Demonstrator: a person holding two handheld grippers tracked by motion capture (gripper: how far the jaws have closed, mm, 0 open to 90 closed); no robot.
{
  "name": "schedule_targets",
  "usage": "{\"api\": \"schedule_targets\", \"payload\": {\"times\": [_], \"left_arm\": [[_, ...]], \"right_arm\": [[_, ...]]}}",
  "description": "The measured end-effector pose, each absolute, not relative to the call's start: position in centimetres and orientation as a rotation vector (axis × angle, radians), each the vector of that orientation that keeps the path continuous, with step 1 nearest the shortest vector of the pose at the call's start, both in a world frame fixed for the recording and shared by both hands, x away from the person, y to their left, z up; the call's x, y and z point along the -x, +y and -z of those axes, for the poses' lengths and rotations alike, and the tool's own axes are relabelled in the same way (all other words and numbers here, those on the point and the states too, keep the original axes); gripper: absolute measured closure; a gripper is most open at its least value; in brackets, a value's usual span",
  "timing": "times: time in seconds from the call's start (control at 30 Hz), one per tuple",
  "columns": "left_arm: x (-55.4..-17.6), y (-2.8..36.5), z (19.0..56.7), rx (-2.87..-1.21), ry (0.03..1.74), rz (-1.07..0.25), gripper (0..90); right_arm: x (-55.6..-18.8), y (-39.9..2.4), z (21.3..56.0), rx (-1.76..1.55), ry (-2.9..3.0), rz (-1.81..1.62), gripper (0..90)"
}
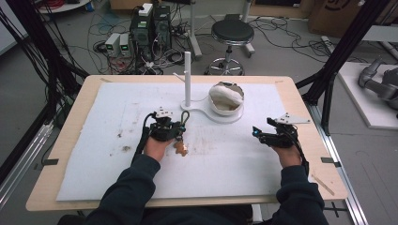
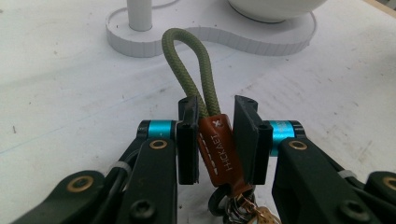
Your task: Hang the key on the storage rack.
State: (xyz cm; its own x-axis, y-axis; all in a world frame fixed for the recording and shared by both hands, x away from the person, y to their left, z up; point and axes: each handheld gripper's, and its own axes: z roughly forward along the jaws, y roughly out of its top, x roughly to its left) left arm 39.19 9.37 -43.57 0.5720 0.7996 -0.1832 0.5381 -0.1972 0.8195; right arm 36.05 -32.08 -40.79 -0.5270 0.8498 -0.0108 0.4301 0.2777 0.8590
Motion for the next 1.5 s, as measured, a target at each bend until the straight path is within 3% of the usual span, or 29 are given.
{"api": "schedule_targets", "payload": {"times": [0.57,1.1,1.5], "left_arm": [[-38.8,11.1,42.0,-1.76,1.027,-0.34,74.7],[-38.8,14.6,35.8,-1.574,0.851,-0.413,74.9],[-41.4,13.0,31.9,-1.574,0.763,-0.384,74.9]], "right_arm": [[-36.1,-32.2,40.8,-1.15,2.073,-1.173,25.6],[-36.0,-31.9,40.8,-1.142,2.071,-1.171,27.3],[-35.9,-32.0,40.7,-1.134,2.066,-1.174,27.3]]}}
